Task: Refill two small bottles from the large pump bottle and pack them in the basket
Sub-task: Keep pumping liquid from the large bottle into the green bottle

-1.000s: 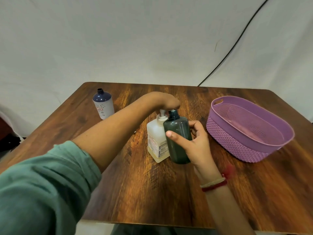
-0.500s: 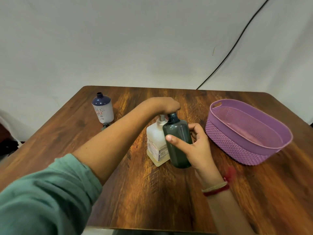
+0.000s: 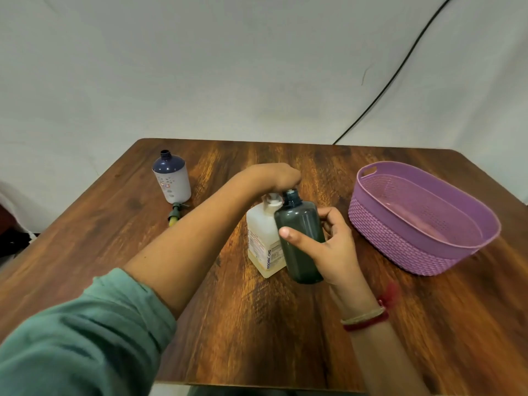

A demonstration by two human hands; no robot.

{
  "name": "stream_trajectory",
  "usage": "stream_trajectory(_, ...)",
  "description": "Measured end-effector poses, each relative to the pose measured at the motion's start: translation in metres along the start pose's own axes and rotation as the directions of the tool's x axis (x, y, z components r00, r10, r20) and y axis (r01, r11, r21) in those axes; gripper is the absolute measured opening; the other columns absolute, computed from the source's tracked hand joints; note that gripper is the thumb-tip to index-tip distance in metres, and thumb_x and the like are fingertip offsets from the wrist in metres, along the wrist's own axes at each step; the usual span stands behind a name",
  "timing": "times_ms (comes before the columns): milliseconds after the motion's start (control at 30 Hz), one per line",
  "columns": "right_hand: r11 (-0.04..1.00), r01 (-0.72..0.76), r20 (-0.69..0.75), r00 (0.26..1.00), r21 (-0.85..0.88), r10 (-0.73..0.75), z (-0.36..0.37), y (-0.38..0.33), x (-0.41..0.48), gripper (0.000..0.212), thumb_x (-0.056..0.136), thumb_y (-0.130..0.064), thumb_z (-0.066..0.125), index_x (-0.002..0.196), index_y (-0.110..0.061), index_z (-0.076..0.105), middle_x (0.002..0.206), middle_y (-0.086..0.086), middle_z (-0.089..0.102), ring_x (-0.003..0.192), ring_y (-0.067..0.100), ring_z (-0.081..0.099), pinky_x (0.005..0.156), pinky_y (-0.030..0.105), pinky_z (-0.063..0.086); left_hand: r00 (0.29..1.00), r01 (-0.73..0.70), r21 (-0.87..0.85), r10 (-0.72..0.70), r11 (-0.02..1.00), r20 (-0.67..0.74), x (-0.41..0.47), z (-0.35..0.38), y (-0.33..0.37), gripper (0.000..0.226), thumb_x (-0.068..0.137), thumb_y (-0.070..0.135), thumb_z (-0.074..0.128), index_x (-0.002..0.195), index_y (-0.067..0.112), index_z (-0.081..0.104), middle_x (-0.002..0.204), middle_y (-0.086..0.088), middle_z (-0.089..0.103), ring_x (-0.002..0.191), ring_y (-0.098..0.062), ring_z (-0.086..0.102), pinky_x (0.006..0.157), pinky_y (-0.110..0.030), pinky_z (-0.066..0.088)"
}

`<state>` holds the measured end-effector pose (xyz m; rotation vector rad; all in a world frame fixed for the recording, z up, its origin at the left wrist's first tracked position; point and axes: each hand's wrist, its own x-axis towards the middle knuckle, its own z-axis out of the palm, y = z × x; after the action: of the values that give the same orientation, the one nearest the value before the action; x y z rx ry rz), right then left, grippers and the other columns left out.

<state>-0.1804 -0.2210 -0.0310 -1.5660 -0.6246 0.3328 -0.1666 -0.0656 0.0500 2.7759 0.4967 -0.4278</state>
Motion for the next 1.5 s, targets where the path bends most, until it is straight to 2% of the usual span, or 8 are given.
stream_trajectory(100, 1.000, 0.003, 0.003, 1.000, 0.016, -0.003, 0.002, -0.001, -0.002, 0.065, 0.040, -0.053, 0.086, 0.090, -0.027, 0.054, 0.098, -0.003, 0.064, 0.093, 0.012, 0.063, 0.073, 0.027, 0.052, 0.999, 0.036, -0.069, -0.037, 0.997, -0.018, -0.005, 0.000, 0.001, 0.036, 0.102, 0.012, 0.029, 0.122, 0.000, 0.056, 0.118, -0.012, 0.057, 0.085, -0.020, 0.051, 0.054, -0.017, 0.038)
stream_trajectory(267, 0.999, 0.022, 0.027, 0.999, 0.034, -0.023, 0.000, -0.010, -0.001, 0.065, 0.043, -0.049, 0.089, 0.093, -0.024, 0.055, 0.093, -0.007, 0.065, 0.082, -0.001, 0.063, 0.063, 0.014, 0.049, 0.991, -0.005, -0.170, -0.018, 0.985, -0.131, -0.007, -0.007, -0.001, 0.045, 0.102, 0.030, 0.031, 0.105, 0.002, 0.066, 0.109, -0.013, 0.065, 0.098, -0.027, 0.060, 0.087, -0.036, 0.044)
stream_trajectory(433, 1.000, 0.013, 0.009, 1.000, -0.009, -0.013, 0.001, -0.002, 0.000, 0.066, 0.037, -0.058, 0.079, 0.090, -0.026, 0.054, 0.096, -0.005, 0.065, 0.090, 0.009, 0.063, 0.073, 0.028, 0.053, 0.995, -0.031, -0.281, 0.004, 0.959, -0.097, -0.005, 0.004, -0.004, 0.049, 0.103, 0.028, 0.025, 0.094, 0.007, 0.069, 0.109, -0.011, 0.064, 0.090, -0.020, 0.054, 0.085, -0.033, 0.040)
stream_trajectory(600, 1.000, 0.005, 0.017, 1.000, 0.008, -0.005, -0.001, -0.006, -0.002, 0.065, 0.044, -0.049, 0.088, 0.093, -0.023, 0.054, 0.098, -0.004, 0.064, 0.093, 0.011, 0.062, 0.074, 0.027, 0.050, 0.998, -0.010, -0.242, -0.007, 0.970, -0.069, -0.008, -0.002, 0.002, 0.048, 0.104, 0.030, 0.024, 0.103, 0.004, 0.064, 0.118, -0.014, 0.061, 0.101, -0.023, 0.055, 0.089, -0.032, 0.037)
stream_trajectory(733, 1.000, 0.008, 0.016, 1.000, -0.008, -0.008, -0.001, -0.008, 0.000, 0.069, 0.038, -0.060, 0.081, 0.093, -0.027, 0.055, 0.099, -0.006, 0.063, 0.093, 0.008, 0.061, 0.072, 0.026, 0.050, 0.986, -0.029, -0.239, -0.011, 0.971, -0.165, -0.003, -0.004, -0.002, 0.048, 0.102, 0.039, 0.029, 0.098, 0.006, 0.064, 0.103, -0.010, 0.063, 0.087, -0.019, 0.055, 0.084, -0.031, 0.040)
stream_trajectory(867, 1.000, 0.002, 0.009, 1.000, -0.015, -0.001, 0.000, -0.001, -0.001, 0.067, 0.038, -0.060, 0.081, 0.090, -0.027, 0.054, 0.097, -0.005, 0.064, 0.092, 0.010, 0.062, 0.074, 0.028, 0.051, 0.997, -0.048, -0.240, 0.032, 0.970, -0.069, -0.003, 0.004, -0.002, 0.049, 0.104, 0.033, 0.022, 0.094, 0.007, 0.063, 0.105, -0.012, 0.063, 0.084, -0.017, 0.052, 0.085, -0.030, 0.037)
stream_trajectory(1233, 0.999, 0.011, 0.014, 1.000, -0.043, -0.011, -0.003, -0.004, -0.001, 0.068, 0.037, -0.061, 0.078, 0.092, -0.028, 0.054, 0.098, -0.007, 0.064, 0.093, 0.010, 0.062, 0.076, 0.031, 0.053, 0.996, -0.045, -0.235, 0.025, 0.971, -0.084, -0.005, 0.001, 0.000, 0.051, 0.104, 0.033, 0.023, 0.107, 0.003, 0.064, 0.114, -0.015, 0.064, 0.101, -0.026, 0.058, 0.092, -0.034, 0.039)
stream_trajectory(1500, 1.000, 0.021, 0.011, 1.000, -0.005, -0.021, -0.002, -0.008, 0.000, 0.068, 0.038, -0.057, 0.080, 0.092, -0.025, 0.055, 0.096, -0.007, 0.064, 0.088, 0.005, 0.063, 0.068, 0.019, 0.048, 0.997, -0.044, -0.249, 0.028, 0.968, -0.068, -0.005, -0.006, 0.001, 0.052, 0.103, 0.039, 0.026, 0.112, 0.003, 0.063, 0.113, -0.011, 0.061, 0.100, -0.022, 0.055, 0.095, -0.033, 0.036)
